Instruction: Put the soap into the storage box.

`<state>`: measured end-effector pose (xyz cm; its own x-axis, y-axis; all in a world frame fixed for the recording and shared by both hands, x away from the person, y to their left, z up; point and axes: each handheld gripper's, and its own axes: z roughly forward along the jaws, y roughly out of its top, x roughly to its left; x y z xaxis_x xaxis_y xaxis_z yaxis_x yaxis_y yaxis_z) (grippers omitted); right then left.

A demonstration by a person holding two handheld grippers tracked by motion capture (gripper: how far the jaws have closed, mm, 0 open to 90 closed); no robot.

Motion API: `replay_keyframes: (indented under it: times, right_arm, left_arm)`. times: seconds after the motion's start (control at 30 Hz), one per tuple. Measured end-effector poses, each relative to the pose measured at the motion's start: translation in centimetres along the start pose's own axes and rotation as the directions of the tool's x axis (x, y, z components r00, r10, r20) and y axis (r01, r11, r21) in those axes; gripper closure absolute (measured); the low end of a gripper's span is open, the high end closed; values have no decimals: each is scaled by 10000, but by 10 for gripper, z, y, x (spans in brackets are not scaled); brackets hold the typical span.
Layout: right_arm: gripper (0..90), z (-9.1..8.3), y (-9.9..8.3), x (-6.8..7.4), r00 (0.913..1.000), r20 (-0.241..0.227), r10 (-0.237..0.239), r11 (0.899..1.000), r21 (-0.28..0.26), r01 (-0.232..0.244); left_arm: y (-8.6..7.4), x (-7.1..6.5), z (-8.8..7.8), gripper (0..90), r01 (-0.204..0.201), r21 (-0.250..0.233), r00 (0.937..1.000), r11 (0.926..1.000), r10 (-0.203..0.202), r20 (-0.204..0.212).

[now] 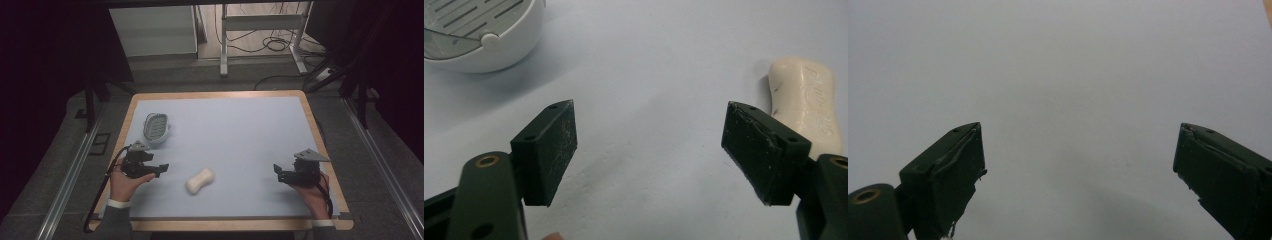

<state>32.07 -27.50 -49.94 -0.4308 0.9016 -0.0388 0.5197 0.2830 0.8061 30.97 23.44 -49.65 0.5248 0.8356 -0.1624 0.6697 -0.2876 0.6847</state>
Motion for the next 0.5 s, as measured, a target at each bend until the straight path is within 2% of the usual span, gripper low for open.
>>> replay_keyframes:
  times: [0.13,0.5]
  right_arm:
    - [75,-2,0,-2,10000,-56,21,9997,-235,-22]
    - [75,-3,-2,-4,9998,-126,175,9998,-18,-175]
  left_arm:
    - [-1,1,2,229,-23,-45,10000,10000,23,-69]
    - [-1,-2,-1,241,-52,-17,9999,10000,52,-138]
